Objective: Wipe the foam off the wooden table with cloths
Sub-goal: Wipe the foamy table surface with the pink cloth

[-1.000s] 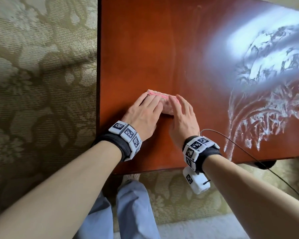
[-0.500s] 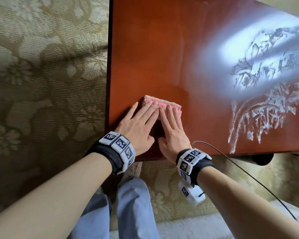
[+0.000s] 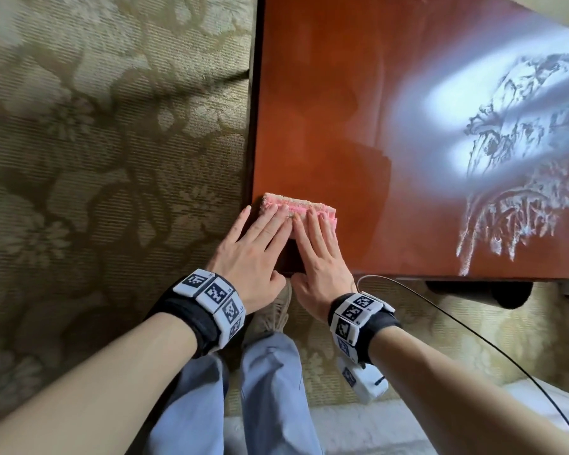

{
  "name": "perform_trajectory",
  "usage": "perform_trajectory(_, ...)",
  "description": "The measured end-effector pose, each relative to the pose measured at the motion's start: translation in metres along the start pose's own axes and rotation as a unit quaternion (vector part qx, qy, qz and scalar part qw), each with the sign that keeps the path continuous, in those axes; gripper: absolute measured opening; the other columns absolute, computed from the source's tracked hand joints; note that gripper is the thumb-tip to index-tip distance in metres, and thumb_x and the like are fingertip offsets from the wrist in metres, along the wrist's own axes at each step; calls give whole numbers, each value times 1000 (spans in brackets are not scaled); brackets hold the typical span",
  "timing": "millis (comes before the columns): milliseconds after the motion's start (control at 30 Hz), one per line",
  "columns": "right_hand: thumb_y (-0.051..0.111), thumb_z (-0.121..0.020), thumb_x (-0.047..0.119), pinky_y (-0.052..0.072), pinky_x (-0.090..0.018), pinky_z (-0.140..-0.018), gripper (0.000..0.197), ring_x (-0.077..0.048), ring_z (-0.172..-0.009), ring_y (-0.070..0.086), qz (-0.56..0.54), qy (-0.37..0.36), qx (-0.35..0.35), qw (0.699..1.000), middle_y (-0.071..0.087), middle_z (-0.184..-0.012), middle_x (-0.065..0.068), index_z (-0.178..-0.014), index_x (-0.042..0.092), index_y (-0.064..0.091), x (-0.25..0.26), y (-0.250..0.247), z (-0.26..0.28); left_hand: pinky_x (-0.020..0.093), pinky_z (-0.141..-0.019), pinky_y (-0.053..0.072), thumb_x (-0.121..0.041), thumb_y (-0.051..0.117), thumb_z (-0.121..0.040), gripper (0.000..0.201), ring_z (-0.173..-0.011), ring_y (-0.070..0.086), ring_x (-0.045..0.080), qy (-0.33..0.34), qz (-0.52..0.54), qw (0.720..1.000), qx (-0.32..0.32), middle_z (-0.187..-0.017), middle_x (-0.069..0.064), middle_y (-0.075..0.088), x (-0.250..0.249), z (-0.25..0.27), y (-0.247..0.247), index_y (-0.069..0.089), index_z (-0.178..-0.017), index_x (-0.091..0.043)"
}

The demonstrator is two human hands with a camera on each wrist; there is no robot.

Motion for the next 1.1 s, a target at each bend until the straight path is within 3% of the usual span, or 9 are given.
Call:
perform_trajectory(133,42,-79,26,2,-43,-122,84,-22,-148,-14,21,7,8,1000,-2,-162,-7,-154,17,6,16,-2,3,51,-124,6,-38,27,-87,78,-155,3,23,-8,3,1000,-16,-166,12,9,1,14,-7,20,-156,-3)
perform_trajectory(233,33,-79,25,10,-45,-122,79,-22,-149,-5,12,5,6,1000,5,-162,-6,-154,15,10,25,0,4,48,-124,10,-39,23,-88,76,-154,8,24,-10,20,1000,-15,-164,15,16,-4,14,-5,30,-152,1)
perform_trajectory(333,28,-79,27,13,-44,-121,80,-21,-149,-6,10,9,23,1000,0,-162,-5,-154,14,6,24,4,-1,47,-124,8,-38,22,-88,77,-155,0,22,-17,12,1000,0,-166,12,7,-1,8,0,21,-156,-2)
perform_trajectory(467,29,-82,30,7,-41,-122,77,-18,-149,-9,-3,19,10,1000,-4,-160,0,-154,15,6,14,-6,-28,49,-124,3,-35,26,-88,77,-154,-6,19,-19,11,1000,-9,-166,9,0,12,-16,-12,11,-157,-5)
perform_trajectory(600,38,-82,20,2,-37,-122,81,-14,-148,-14,-15,36,4,999,-8,-159,4,-154,19,1,6,-22,-62,48,-124,-2,-38,32,-94,78,-153,-15,16,-15,8,1000,-5,-166,7,-11,26,-47,-31,-1,-157,-6)
perform_trajectory(933,44,-83,13,0,-36,-122,86,-13,-147,-16,-12,20,10,1000,-10,-160,5,-154,22,-2,-19,-64,-143,45,-125,0,-40,34,-91,81,-153,-13,17,-33,12,999,-31,-166,8,-8,57,-121,-64,3,-157,-5)
perform_trajectory(1100,40,-78,13,0,-37,-122,86,-13,-147,-15,-13,5,9,1000,-7,-161,4,-154,22,-1,-26,-83,-182,46,-125,3,-43,23,-86,82,-154,-8,19,-49,16,998,-44,-167,9,-3,73,-150,-82,8,-157,-4)
Point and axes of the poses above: each hand's wrist, its own z-axis away from the middle knuckle, its own y-axis out of the palm, x = y × z, the point moved 3 cm from there along -z, towards the middle knuckle
